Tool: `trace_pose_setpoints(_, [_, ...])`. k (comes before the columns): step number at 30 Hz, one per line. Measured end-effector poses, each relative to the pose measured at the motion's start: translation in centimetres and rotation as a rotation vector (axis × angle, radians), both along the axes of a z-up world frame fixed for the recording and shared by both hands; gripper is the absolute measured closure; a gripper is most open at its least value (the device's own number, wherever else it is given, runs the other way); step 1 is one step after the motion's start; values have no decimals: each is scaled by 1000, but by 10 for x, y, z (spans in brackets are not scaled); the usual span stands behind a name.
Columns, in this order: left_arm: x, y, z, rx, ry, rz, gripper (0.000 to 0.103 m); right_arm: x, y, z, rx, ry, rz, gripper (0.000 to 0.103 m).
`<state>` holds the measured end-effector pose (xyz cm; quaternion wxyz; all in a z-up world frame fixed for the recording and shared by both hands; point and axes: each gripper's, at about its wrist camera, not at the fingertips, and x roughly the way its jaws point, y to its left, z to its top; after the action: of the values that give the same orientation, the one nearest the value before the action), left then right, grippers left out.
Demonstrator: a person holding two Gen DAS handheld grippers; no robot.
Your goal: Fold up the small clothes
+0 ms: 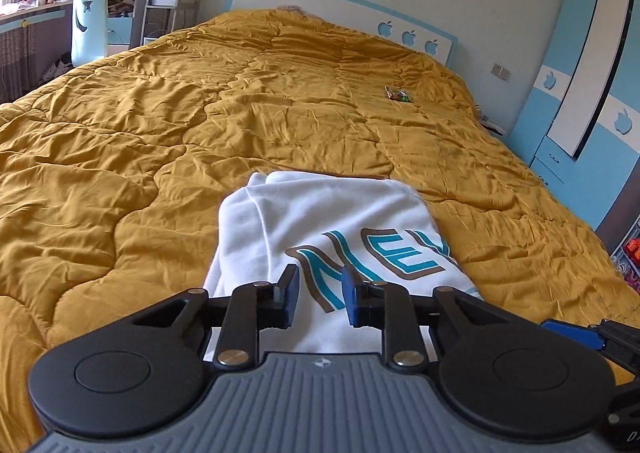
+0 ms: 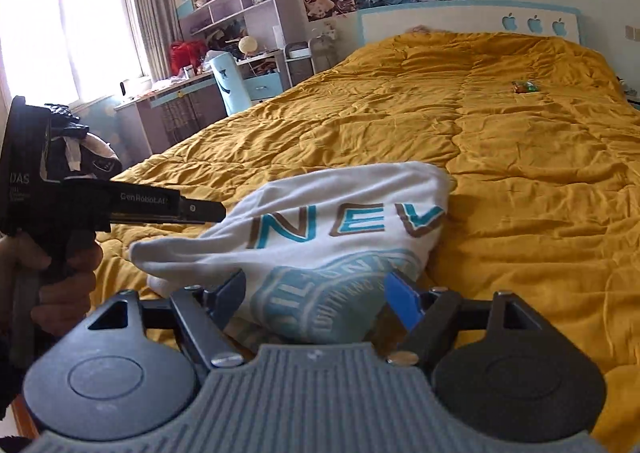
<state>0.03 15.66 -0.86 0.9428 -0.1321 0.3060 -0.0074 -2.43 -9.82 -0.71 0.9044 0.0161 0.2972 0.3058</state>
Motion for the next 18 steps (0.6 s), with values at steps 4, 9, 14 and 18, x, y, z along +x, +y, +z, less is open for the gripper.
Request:
trace_pose_setpoints(4, [21,-8,-26,98,96,81,81,-3,-1,-18,-56,-3,-13,30])
trace_pose_setpoints(9, [21,-6,-41,214,52,95,96,-6,7,-31,-98,-34,-23,46])
trace_pose_setpoints(14, [26,-8,-43,235,80,108,96,-6,7,-41,-79,3,-72,55])
trace_pose_setpoints(18, [33,-6,-41,214,113,121,96,-2,-2,-47,-62,60,-108,55])
